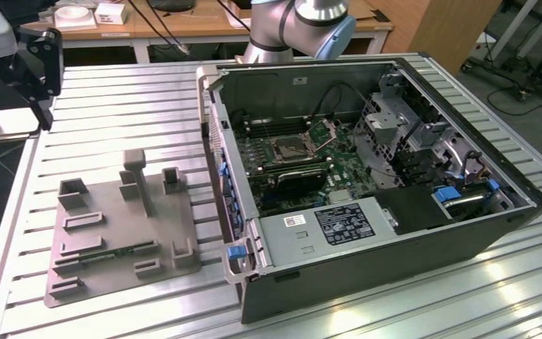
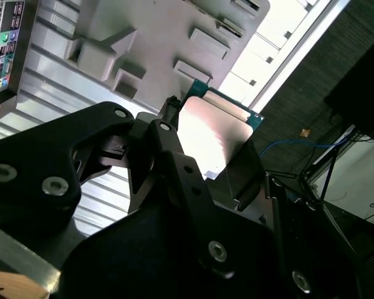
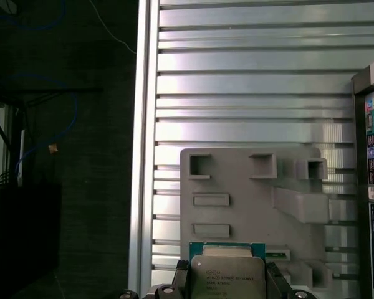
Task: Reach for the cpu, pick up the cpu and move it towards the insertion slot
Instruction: 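Pick up the cpu and move it towards the insertion slot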
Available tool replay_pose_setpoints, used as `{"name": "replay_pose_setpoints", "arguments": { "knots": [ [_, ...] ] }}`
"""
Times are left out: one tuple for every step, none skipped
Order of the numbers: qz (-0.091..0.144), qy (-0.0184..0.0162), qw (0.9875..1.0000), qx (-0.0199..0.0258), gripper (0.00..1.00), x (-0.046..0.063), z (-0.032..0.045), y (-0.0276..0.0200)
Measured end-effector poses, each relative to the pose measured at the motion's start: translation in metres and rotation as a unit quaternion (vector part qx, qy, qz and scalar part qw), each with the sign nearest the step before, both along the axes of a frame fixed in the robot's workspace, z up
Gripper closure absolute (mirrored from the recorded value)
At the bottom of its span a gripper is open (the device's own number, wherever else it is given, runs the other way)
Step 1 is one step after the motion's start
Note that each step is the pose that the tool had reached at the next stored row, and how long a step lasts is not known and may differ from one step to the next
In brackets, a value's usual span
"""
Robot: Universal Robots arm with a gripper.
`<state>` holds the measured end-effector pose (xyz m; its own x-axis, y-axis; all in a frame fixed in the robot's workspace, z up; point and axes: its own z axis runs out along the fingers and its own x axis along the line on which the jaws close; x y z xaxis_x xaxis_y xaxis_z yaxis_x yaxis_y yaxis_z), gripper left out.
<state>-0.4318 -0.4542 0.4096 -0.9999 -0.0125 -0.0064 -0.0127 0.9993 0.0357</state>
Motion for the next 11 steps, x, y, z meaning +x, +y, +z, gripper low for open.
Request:
{"name": "replay_pose_setpoints", "arguments": {
  "knots": [
    [0.0,0.0,1.0,0.0,0.45,0.0003,0.0,0.0],
    [0.0,-0.0001,1.0,0.0,0.45,0.0005,-0.0001,0.0],
    [0.0,0.0,1.0,0.0,0.45,0.0009,0.0,0.0],
    [0.0,0.0,1.0,0.0,0.45,0.0012,0.0,0.0],
    [0.0,0.0,1.0,0.0,0.45,0.0016,0.0,0.0],
    [0.0,-0.0001,1.0,0.0,0.45,0.0018,-0.0001,0.0],
    [0.0,-0.0001,1.0,0.0001,0.45,0.0021,-0.0001,0.0],
    [0.0,0.0,1.0,0.0,0.45,0.0024,0.0,0.0],
    [0.0,0.0,1.0,0.0,0.45,0.0027,0.0,0.0],
    [0.0,0.0,1.0,0.0,0.45,0.003,-0.0001,0.0],
    [0.0,0.0,1.0,0.0,0.45,0.0032,0.0,0.0]
  ]
}}
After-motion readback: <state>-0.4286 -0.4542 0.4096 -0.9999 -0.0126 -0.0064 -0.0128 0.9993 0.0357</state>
